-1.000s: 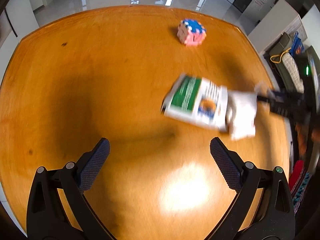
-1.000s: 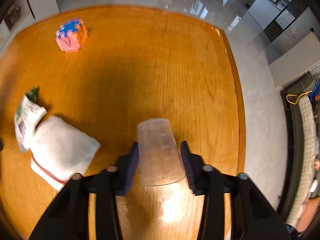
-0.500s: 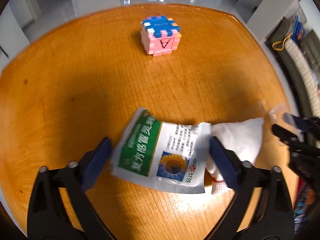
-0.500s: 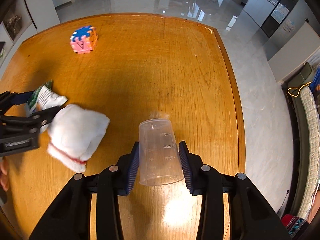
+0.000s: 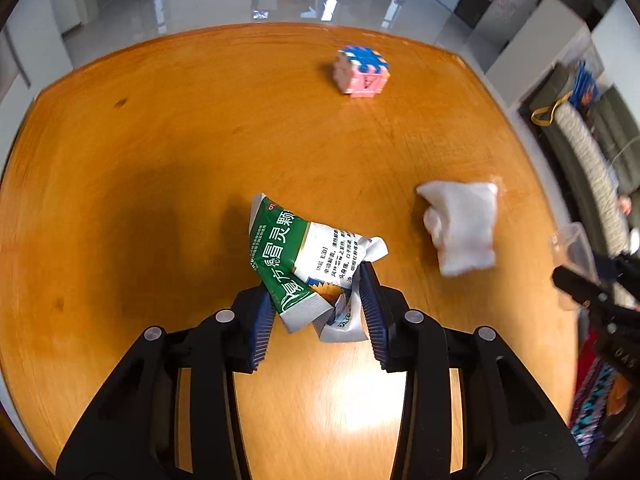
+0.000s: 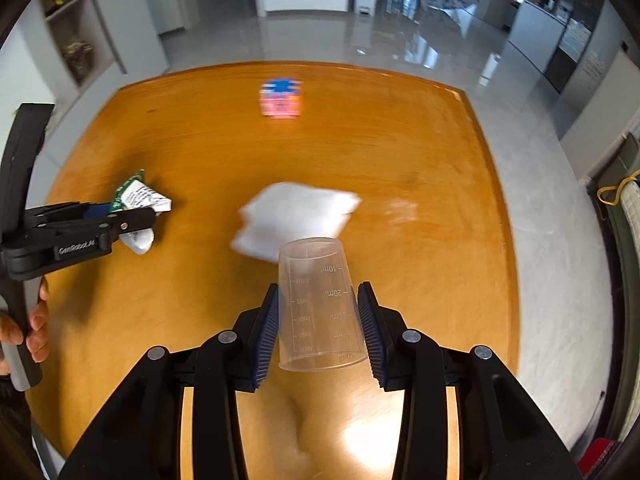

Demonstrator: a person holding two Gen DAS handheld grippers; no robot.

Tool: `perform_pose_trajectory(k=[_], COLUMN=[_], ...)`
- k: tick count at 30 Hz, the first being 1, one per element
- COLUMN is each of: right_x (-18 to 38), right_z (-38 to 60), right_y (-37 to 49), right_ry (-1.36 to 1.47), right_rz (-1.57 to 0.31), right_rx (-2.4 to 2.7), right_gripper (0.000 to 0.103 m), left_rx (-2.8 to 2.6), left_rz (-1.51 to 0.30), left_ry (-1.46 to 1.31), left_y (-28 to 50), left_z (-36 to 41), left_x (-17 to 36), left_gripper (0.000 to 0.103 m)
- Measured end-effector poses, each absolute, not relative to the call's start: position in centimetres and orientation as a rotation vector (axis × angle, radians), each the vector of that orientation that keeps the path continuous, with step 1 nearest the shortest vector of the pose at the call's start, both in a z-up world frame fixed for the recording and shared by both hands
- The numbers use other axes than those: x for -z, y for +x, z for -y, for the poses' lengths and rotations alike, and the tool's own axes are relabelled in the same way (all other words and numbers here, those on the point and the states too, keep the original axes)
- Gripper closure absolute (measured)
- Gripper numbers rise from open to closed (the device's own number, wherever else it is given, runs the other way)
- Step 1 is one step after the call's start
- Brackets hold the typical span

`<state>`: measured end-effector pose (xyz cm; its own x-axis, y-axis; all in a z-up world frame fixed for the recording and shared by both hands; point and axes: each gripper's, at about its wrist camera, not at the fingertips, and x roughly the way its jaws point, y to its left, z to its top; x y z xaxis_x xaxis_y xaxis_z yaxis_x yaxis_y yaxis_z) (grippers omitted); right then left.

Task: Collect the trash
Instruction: 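Grasp the green-and-white medicine packet with the left gripper, then carry the clear cup and medicine packet over the bin and open both grippers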

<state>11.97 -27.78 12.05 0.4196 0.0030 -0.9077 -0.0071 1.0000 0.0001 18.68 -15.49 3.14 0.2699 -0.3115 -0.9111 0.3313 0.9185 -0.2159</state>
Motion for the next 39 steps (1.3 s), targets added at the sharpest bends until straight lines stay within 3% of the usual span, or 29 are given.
perform_pose_trajectory(k=[11,20,39], right_x=[-12.5,-11.9,-9.6], right_z=[14.4,0.5,-24.8], right_y=[4.6,-3.2,-22.0], right_ry=[-0.009,-0.1,-0.41], right_rz=[-1.104,-1.101,-1.099], right_rx=[-0.26,-0.527,-1.072], right_gripper=[0.062,0.062,0.062], left_rx=[0.339,0.188,-0.261], left_rz=[-1.145,-1.081,-1.013], left_ry=[-0.037,-0.087,-0.337], left_y=[7.9,-3.9,-28.1], left_z=[4.3,-10.2,-32.7], left_x=[-5.3,-6.7,-3.5], left_gripper=[0.063,0.063,0.063])
